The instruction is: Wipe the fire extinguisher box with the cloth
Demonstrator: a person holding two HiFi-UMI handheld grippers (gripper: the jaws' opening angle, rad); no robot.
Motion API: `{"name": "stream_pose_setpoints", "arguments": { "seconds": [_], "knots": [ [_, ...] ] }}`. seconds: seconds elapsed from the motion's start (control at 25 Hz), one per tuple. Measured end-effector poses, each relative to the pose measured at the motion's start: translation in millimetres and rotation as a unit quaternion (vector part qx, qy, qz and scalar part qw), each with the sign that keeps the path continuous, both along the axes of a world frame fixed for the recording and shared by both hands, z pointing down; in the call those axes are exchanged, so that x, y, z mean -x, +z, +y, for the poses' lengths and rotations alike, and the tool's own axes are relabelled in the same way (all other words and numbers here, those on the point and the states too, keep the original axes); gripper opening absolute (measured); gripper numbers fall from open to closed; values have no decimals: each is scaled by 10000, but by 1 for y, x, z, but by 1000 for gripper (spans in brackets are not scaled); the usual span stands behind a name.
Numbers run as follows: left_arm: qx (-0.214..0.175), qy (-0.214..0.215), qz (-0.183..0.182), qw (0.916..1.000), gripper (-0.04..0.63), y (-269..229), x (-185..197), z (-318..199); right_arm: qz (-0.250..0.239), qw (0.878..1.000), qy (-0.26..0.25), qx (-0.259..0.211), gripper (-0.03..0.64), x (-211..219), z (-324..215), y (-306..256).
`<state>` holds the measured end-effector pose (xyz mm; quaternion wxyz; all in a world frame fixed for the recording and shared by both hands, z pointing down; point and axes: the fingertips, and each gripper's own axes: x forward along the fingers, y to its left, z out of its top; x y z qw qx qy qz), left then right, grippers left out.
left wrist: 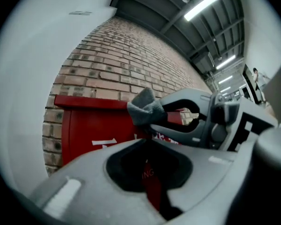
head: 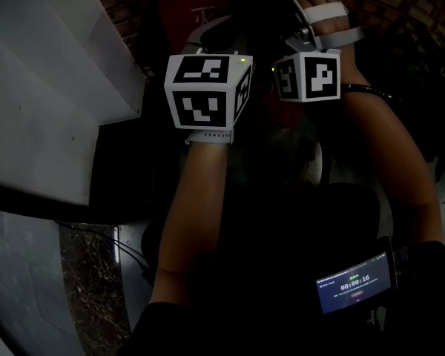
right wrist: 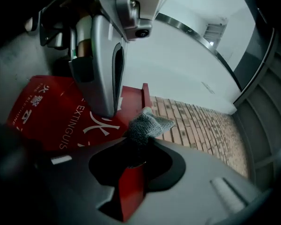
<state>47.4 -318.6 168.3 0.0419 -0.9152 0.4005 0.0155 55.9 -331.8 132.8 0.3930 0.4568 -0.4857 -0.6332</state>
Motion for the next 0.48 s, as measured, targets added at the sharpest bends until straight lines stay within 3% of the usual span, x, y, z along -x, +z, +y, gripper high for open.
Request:
{"name": "stream_pose_setpoints", "arguments": {
  "seconds": [0.48],
  "knots": [
    [-85, -122, -27, 9999, 3, 8, 3, -3, 14, 10000, 36, 26, 77, -4, -8, 11]
  ]
}}
